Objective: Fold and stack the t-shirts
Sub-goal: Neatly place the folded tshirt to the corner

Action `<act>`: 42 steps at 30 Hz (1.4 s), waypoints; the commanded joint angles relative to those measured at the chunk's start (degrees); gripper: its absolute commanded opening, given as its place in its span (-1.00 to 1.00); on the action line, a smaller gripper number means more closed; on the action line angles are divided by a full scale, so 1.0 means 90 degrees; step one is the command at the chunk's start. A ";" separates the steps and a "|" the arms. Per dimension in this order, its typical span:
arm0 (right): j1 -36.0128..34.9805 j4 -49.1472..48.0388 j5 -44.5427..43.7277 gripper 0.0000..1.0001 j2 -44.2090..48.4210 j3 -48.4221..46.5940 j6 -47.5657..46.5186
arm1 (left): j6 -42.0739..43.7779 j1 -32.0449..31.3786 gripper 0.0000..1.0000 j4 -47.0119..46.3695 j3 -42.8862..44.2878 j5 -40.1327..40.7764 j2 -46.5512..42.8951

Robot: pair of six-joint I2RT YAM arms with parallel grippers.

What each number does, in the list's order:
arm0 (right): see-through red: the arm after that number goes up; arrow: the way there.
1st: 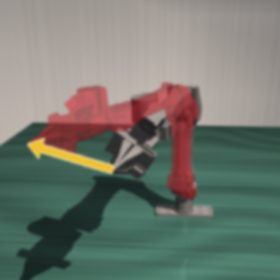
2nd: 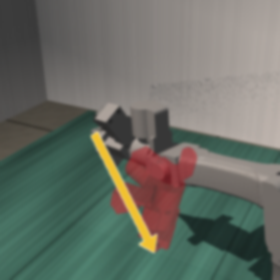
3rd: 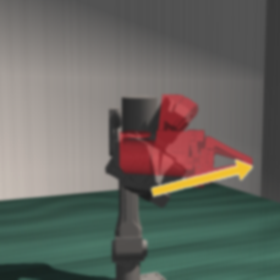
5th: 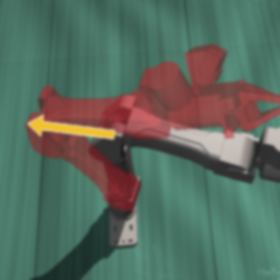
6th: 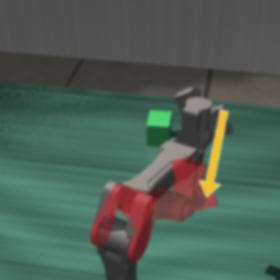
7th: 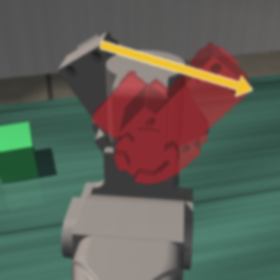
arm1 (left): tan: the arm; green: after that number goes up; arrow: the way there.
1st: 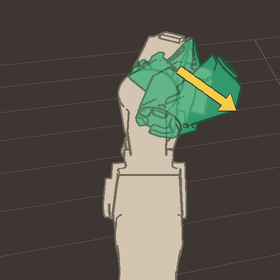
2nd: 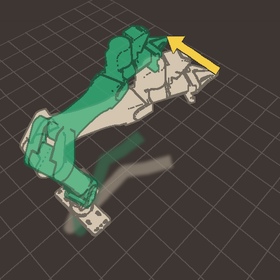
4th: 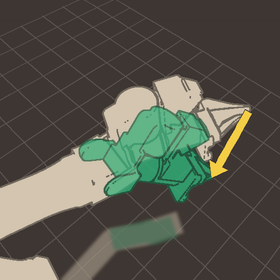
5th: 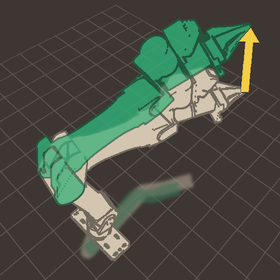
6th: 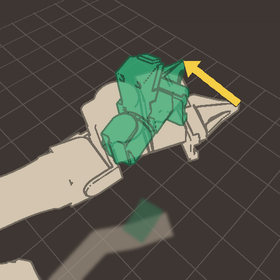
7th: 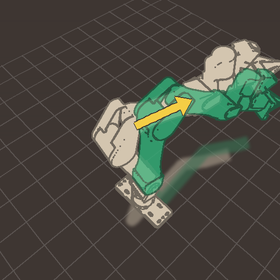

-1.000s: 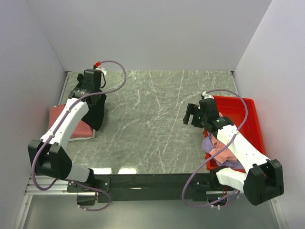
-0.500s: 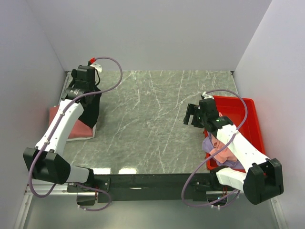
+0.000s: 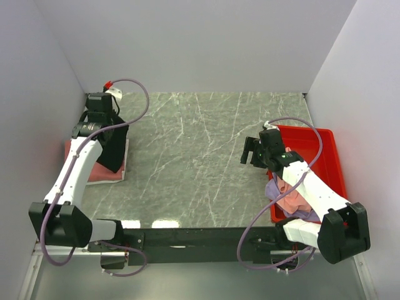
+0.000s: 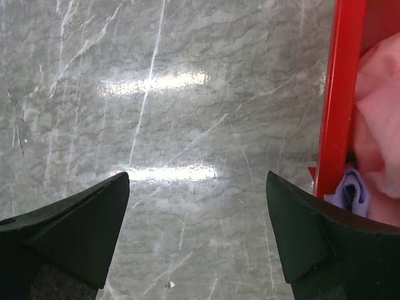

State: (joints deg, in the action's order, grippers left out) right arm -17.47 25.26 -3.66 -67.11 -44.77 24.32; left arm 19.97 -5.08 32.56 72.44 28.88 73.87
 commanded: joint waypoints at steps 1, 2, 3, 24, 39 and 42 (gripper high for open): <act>0.0028 -0.0033 -0.0160 0.91 -0.0014 -0.0230 -0.0075 | -0.0314 0.0271 -0.99 -0.0453 -0.0159 -0.0347 0.0103; 0.0028 -0.0033 -0.0150 0.92 -0.0024 -0.0230 -0.0075 | -0.0334 0.0301 -0.99 -0.0444 -0.0168 -0.0416 0.0181; 0.0028 -0.0033 -0.0150 0.92 -0.0024 -0.0230 -0.0075 | -0.0372 0.0359 -0.99 -0.0434 -0.0178 -0.0494 0.0220; 0.0028 -0.0091 0.0055 0.92 -0.0180 -0.0211 -0.0114 | -0.0900 0.1443 -0.79 -0.1362 -0.1282 -0.0280 0.0279; 0.0037 -0.0091 0.0143 0.92 -0.0239 -0.0221 -0.0114 | -0.1251 0.1522 0.99 -0.1664 -0.1389 0.0219 0.0045; 0.0047 -0.0091 0.0114 0.92 -0.0180 -0.0211 -0.0104 | -0.1465 0.1522 0.99 -0.1557 -0.1283 0.0073 -0.0043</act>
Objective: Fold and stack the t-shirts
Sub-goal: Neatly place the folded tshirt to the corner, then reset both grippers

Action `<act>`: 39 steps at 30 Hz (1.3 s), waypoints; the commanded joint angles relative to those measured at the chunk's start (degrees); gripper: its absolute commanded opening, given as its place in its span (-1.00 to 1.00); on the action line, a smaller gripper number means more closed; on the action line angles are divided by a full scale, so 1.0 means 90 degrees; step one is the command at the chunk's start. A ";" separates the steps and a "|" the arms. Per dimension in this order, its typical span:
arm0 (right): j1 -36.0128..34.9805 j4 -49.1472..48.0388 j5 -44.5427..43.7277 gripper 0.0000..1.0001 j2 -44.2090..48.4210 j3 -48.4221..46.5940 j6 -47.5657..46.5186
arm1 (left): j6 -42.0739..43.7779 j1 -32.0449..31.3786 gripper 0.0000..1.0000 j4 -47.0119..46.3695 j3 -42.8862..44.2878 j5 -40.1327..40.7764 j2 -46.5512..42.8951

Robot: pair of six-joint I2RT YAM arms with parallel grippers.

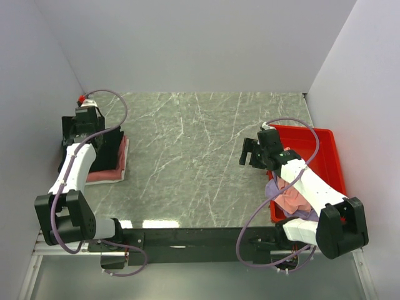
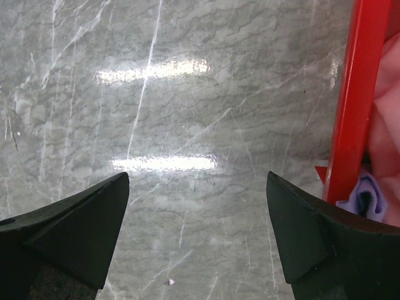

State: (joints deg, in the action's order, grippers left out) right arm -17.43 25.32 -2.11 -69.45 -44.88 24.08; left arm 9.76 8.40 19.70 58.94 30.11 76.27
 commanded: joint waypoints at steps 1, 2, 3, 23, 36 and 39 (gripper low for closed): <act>0.0042 -0.0108 -0.0059 0.93 0.0080 -0.0199 -0.0077 | -0.0419 0.0014 0.99 -0.0061 0.0296 -0.0112 -0.0310; 0.0042 -0.0108 -0.0039 0.93 0.0080 -0.0199 -0.0077 | -0.0527 0.0013 0.99 0.0162 0.0403 -0.0181 -0.0310; 0.0052 -0.0108 -0.0020 0.93 0.0070 -0.0199 -0.0068 | -0.0663 0.0013 0.99 0.0309 0.0511 -0.0278 -0.0281; 0.0042 -0.0616 0.0341 0.94 0.0539 -0.0023 -0.0155 | -0.4609 -0.0591 0.99 0.0343 0.0504 -0.2047 -0.1793; 0.0042 -0.1065 0.0966 0.94 0.0978 -0.0062 0.0098 | -0.5439 -0.2339 0.99 -0.0656 -0.1363 -0.1265 -0.2898; 0.0032 -0.1309 0.1211 0.94 0.0998 -0.0013 0.0322 | -0.5479 -0.2437 0.99 -0.0636 -0.1567 -0.1139 -0.3015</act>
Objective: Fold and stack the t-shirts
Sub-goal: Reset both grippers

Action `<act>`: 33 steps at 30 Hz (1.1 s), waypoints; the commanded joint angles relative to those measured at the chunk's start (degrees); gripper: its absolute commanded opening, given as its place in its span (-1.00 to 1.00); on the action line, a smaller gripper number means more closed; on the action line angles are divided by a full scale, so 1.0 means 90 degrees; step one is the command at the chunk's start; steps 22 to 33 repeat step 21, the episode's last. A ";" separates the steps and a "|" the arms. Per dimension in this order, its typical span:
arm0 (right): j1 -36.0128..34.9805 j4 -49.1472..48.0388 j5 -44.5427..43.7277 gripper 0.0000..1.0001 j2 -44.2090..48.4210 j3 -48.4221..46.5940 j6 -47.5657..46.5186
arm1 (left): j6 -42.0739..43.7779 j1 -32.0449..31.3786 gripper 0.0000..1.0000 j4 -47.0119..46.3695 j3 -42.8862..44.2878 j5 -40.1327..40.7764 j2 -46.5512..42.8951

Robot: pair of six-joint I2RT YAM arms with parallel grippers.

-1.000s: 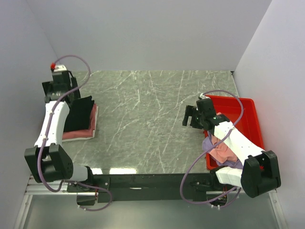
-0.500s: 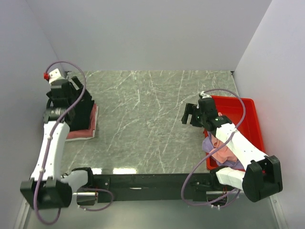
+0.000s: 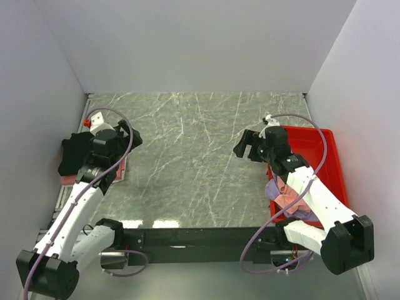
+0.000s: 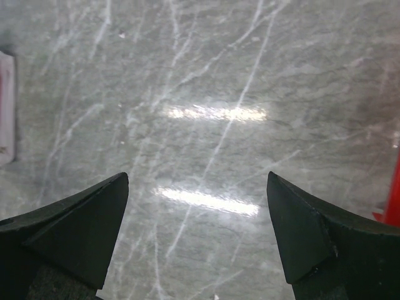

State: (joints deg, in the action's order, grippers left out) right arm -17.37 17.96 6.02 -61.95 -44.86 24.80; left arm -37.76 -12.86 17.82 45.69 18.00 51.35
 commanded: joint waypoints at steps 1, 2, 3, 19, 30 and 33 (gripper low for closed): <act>0.0025 -0.0704 0.0327 0.94 0.0175 0.0110 0.0369 | -0.0151 -0.0084 0.99 -0.0679 -0.0367 0.0207 -0.0353; 0.0025 -0.0832 0.0385 0.94 0.0194 0.0199 0.0437 | -0.0092 -0.0084 0.99 -0.0856 -0.0554 0.0178 -0.0393; 0.0025 -0.0968 0.0444 0.94 0.0204 0.0286 0.0506 | -0.0111 -0.0084 0.99 -0.0935 -0.0710 0.0071 -0.0422; -0.0043 -0.1966 0.0650 0.95 0.0028 0.0971 0.0868 | -0.0014 -0.0104 0.99 -0.1288 -0.1542 -0.0507 -0.0784; -0.0043 -0.1917 0.0610 0.95 0.0057 0.0922 0.0887 | -0.0043 -0.0114 0.99 -0.1229 -0.1483 -0.0496 -0.0774; -0.0043 -0.1917 0.0610 0.95 0.0057 0.0922 0.0887 | -0.0043 -0.0114 0.99 -0.1229 -0.1483 -0.0496 -0.0774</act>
